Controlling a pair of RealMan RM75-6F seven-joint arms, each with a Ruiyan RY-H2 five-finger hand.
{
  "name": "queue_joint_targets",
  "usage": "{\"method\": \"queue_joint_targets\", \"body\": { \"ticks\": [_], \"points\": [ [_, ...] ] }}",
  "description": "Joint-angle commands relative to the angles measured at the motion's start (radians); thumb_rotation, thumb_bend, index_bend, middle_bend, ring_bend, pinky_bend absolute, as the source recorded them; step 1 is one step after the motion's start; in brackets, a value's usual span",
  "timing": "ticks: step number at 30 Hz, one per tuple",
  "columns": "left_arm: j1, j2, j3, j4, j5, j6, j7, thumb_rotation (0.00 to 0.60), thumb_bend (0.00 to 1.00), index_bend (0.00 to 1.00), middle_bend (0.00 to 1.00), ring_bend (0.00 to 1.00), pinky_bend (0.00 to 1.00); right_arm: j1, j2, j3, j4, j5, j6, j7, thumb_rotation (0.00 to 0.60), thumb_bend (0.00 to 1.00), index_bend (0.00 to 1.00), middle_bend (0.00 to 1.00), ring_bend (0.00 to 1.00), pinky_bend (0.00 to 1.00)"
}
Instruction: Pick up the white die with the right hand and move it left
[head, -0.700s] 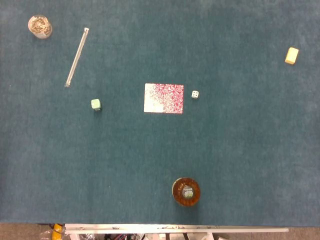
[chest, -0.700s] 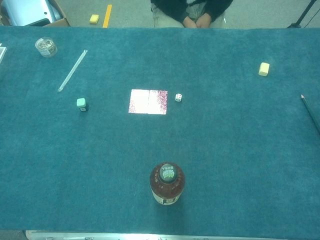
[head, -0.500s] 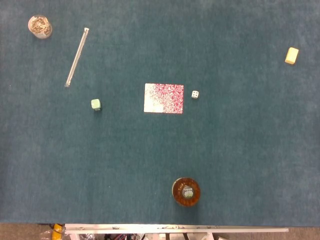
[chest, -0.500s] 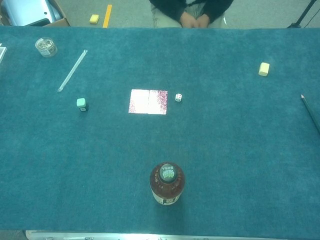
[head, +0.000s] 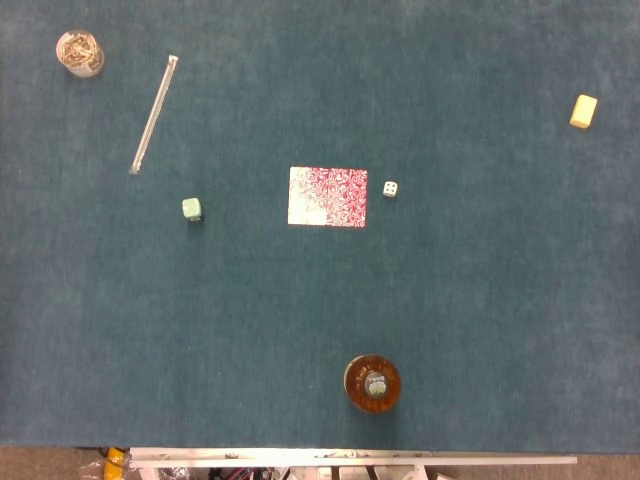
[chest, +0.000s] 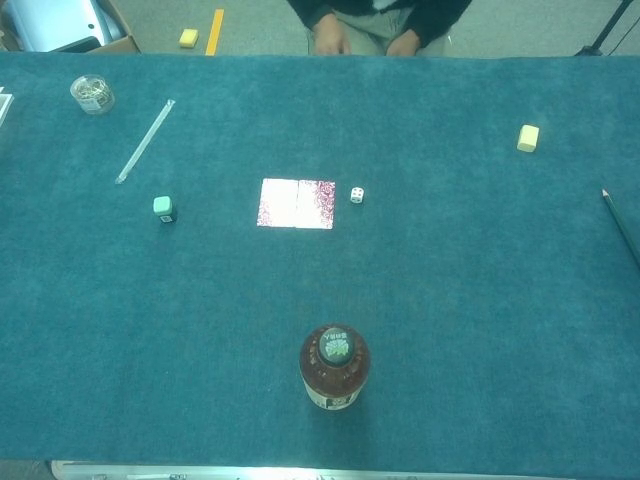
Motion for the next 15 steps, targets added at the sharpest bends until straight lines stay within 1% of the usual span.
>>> {"method": "queue_joint_targets", "body": {
  "ticks": [1,6,8,11,15],
  "points": [
    [0.002,-0.002,0.001,0.004,-0.001,0.003,-0.004,0.600,0.44,0.27,0.19,0.04,0.05,0.062,-0.011,0.032,0.001,0.064,-0.081,-0.041,0.600,0.27,0.41,0.29,0.06,0.01],
    [0.011,-0.005,0.005,0.010,0.003,0.015,-0.013,0.600,0.44,0.27,0.19,0.04,0.05,0.151,-0.058,0.070,0.024,0.169,-0.181,-0.091,0.600,0.27,0.42,0.29,0.06,0.01],
    [0.014,-0.005,0.006,0.012,0.003,0.017,-0.015,0.600,0.44,0.27,0.19,0.04,0.05,0.180,-0.084,0.081,0.037,0.203,-0.204,-0.115,0.600,0.25,0.42,0.29,0.06,0.01],
    [0.016,-0.004,0.007,0.013,0.007,0.021,-0.016,0.600,0.44,0.27,0.19,0.04,0.05,0.231,-0.140,0.095,0.066,0.257,-0.241,-0.145,0.600,0.23,0.42,0.29,0.06,0.01],
    [0.019,-0.003,0.011,0.012,0.016,0.029,-0.017,0.600,0.44,0.27,0.19,0.04,0.05,0.302,-0.210,0.108,0.111,0.339,-0.295,-0.190,0.600,0.22,0.42,0.29,0.06,0.01]
  ]
}}
